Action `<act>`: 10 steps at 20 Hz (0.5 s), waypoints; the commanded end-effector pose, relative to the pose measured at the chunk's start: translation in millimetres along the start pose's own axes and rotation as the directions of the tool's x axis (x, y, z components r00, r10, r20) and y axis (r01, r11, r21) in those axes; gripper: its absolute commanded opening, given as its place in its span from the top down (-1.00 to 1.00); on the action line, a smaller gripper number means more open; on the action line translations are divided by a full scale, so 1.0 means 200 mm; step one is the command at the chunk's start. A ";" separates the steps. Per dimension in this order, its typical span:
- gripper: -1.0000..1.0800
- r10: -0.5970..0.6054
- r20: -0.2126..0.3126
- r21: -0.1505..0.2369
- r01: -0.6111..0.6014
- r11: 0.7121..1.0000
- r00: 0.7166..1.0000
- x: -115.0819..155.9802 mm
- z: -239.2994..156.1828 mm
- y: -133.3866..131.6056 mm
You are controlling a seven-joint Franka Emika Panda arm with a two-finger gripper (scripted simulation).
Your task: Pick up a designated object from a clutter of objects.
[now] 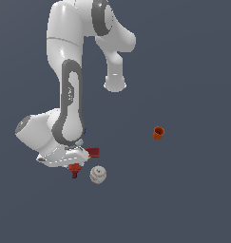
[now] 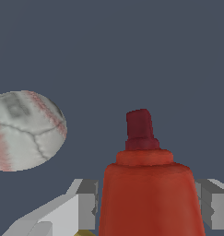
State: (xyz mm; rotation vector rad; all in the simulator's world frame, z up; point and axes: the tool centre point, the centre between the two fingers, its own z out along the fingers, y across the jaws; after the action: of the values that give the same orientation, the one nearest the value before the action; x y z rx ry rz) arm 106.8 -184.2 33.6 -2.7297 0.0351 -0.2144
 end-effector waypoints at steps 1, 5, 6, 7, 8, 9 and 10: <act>1.00 -0.002 -0.004 -0.002 0.002 1.000 1.000 0.00 -0.04 -0.01; 1.00 -0.001 -0.004 -0.002 0.001 1.000 1.000 -0.01 -0.13 -0.03; 1.00 -0.001 -0.004 -0.003 0.001 1.000 1.000 -0.01 -0.16 -0.04; 1.00 -0.001 -0.004 -0.003 0.001 1.000 1.000 -0.02 -0.19 -0.05; 1.00 -0.001 -0.004 -0.003 0.001 1.000 1.000 -0.02 -0.23 -0.06; 1.00 -0.001 -0.004 -0.003 0.001 1.000 1.000 -0.03 -0.27 -0.07; 1.00 -0.001 -0.003 -0.003 0.001 1.000 1.000 -0.03 -0.31 -0.08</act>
State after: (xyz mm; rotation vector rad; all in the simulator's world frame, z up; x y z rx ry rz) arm 92.6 -191.0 80.8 -2.7306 0.0358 -0.2130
